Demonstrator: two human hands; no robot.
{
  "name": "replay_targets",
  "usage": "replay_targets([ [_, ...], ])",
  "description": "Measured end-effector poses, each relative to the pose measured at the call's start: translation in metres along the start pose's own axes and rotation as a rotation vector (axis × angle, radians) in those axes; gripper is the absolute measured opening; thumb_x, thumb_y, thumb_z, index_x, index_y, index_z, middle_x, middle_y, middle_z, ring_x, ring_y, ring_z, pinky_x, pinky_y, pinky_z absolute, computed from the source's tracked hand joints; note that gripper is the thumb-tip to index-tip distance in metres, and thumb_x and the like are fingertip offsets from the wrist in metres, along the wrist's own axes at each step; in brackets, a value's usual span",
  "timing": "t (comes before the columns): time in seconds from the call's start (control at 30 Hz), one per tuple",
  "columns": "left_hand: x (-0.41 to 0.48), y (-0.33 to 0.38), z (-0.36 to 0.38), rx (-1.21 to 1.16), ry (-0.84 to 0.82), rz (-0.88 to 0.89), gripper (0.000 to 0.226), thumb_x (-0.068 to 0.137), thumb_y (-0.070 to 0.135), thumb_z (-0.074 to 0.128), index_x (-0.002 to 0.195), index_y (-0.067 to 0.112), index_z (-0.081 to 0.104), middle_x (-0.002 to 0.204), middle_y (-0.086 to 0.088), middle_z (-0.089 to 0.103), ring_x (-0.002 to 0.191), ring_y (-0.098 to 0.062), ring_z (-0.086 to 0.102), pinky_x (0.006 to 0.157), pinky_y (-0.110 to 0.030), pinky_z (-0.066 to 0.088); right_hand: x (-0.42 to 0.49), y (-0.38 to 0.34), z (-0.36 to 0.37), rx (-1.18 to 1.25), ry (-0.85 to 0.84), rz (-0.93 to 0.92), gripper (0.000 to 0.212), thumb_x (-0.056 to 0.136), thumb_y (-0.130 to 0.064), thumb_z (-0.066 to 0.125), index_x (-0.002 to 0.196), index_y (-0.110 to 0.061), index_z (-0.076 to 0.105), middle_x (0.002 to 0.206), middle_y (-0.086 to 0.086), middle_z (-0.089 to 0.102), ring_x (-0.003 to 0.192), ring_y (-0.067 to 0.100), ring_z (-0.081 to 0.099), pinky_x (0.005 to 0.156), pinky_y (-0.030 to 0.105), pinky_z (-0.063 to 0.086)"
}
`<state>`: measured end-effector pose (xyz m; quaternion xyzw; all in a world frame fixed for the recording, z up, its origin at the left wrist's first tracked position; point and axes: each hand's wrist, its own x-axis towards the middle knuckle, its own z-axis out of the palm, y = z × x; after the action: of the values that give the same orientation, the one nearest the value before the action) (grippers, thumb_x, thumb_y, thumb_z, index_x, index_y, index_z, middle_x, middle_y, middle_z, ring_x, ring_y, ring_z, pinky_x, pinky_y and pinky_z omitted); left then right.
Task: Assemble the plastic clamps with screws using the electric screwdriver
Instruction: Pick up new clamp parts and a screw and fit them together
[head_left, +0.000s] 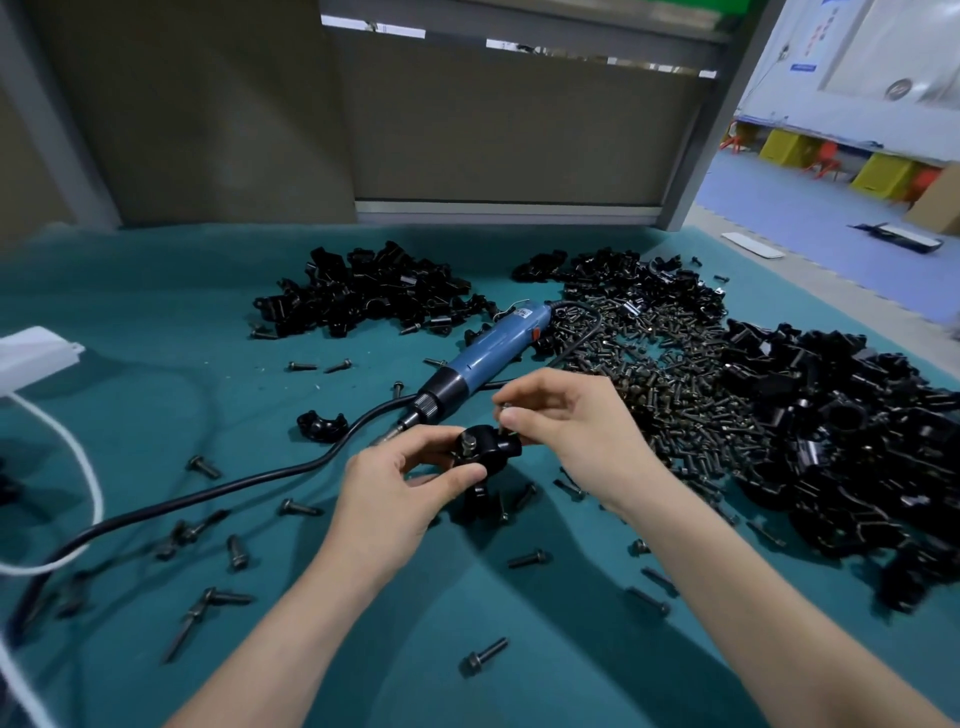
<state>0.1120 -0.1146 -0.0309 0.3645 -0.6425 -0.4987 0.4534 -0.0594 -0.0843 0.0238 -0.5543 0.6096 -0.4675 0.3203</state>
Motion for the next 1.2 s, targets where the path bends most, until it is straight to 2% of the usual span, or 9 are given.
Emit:
replay_targets([
  [0.2,0.001,0.0,0.002,-0.026,0.008,0.002,0.046,0.073,0.004,0.08,0.079,0.049,0.073,0.082,0.015,0.074,0.077,0.002,0.067,0.068,-0.009,0.049,-0.005,0.001,0.0,-0.295,0.054,-0.238,0.01,0.083,0.0,0.072,0.088,-0.009,0.073,0.08,-0.006,0.069,0.079,0.002,0.064,0.072,0.013,0.051],
  [0.37,0.001,0.0,0.002,-0.028,-0.013,0.008,0.042,0.073,0.003,0.079,0.081,0.045,0.074,0.084,0.012,0.075,0.08,-0.001,0.068,0.07,-0.011,0.05,-0.006,-0.003,-0.003,-0.525,-0.031,-0.423,0.012,0.083,-0.002,0.073,0.094,-0.006,0.076,0.092,0.002,0.074,0.085,0.011,0.067,0.082,0.018,0.051],
  [0.43,0.001,-0.001,0.001,-0.02,0.0,0.006,0.037,0.073,0.005,0.08,0.08,0.041,0.075,0.084,0.012,0.075,0.081,-0.001,0.068,0.07,-0.011,0.05,-0.004,-0.005,-0.009,-0.465,-0.066,-0.317,0.017,0.086,-0.004,0.069,0.097,-0.015,0.078,0.093,-0.005,0.075,0.079,0.005,0.066,0.076,0.015,0.052],
  [0.5,0.001,-0.001,0.001,-0.014,-0.002,0.002,0.032,0.072,0.008,0.081,0.083,0.038,0.074,0.085,0.013,0.075,0.083,-0.001,0.068,0.07,-0.01,0.05,-0.003,-0.005,-0.014,-0.401,-0.085,-0.183,0.028,0.09,-0.004,0.064,0.092,-0.028,0.077,0.089,-0.012,0.074,0.058,0.004,0.062,0.058,0.02,0.054],
  [0.57,0.0,-0.002,0.001,-0.01,-0.018,0.003,0.031,0.072,0.008,0.081,0.087,0.034,0.073,0.085,0.013,0.074,0.083,-0.001,0.068,0.071,-0.01,0.051,-0.003,-0.002,-0.017,-0.358,-0.084,-0.134,0.034,0.09,-0.002,0.063,0.084,-0.033,0.076,0.084,-0.012,0.074,0.064,0.002,0.065,0.066,0.026,0.057],
  [0.67,0.0,-0.003,0.001,-0.011,-0.025,-0.008,0.03,0.073,0.006,0.08,0.09,0.03,0.074,0.086,0.011,0.075,0.085,-0.004,0.069,0.073,-0.013,0.052,-0.003,-0.002,-0.017,-0.281,-0.127,-0.108,0.03,0.087,-0.001,0.065,0.084,-0.029,0.077,0.082,-0.011,0.075,0.082,0.003,0.07,0.083,0.025,0.056],
  [0.87,0.0,-0.002,0.002,-0.009,-0.013,-0.012,0.031,0.072,0.008,0.081,0.089,0.034,0.074,0.087,0.012,0.074,0.083,-0.004,0.07,0.076,-0.015,0.053,0.003,0.001,-0.014,0.205,-0.219,0.214,0.006,0.087,-0.004,0.067,0.086,-0.008,0.072,0.084,0.007,0.073,0.075,0.016,0.071,0.066,0.028,0.058],
  [1.03,-0.002,-0.002,0.002,0.016,-0.018,0.05,0.033,0.073,0.009,0.081,0.091,0.036,0.074,0.093,0.011,0.073,0.09,-0.006,0.068,0.083,-0.021,0.055,0.002,0.0,-0.012,0.468,-0.366,0.453,0.019,0.087,-0.013,0.065,0.099,0.001,0.07,0.091,0.018,0.071,0.073,0.032,0.07,0.061,0.027,0.058],
  [1.2,-0.004,0.005,0.002,0.071,0.058,0.209,0.03,0.073,0.045,0.072,0.103,0.044,0.067,0.098,0.014,0.065,0.098,-0.015,0.062,0.089,-0.023,0.047,-0.003,0.001,-0.003,0.731,-0.329,0.497,0.026,0.074,-0.017,0.068,0.091,0.003,0.07,0.084,0.018,0.07,0.067,0.029,0.07,0.057,0.024,0.058],
])
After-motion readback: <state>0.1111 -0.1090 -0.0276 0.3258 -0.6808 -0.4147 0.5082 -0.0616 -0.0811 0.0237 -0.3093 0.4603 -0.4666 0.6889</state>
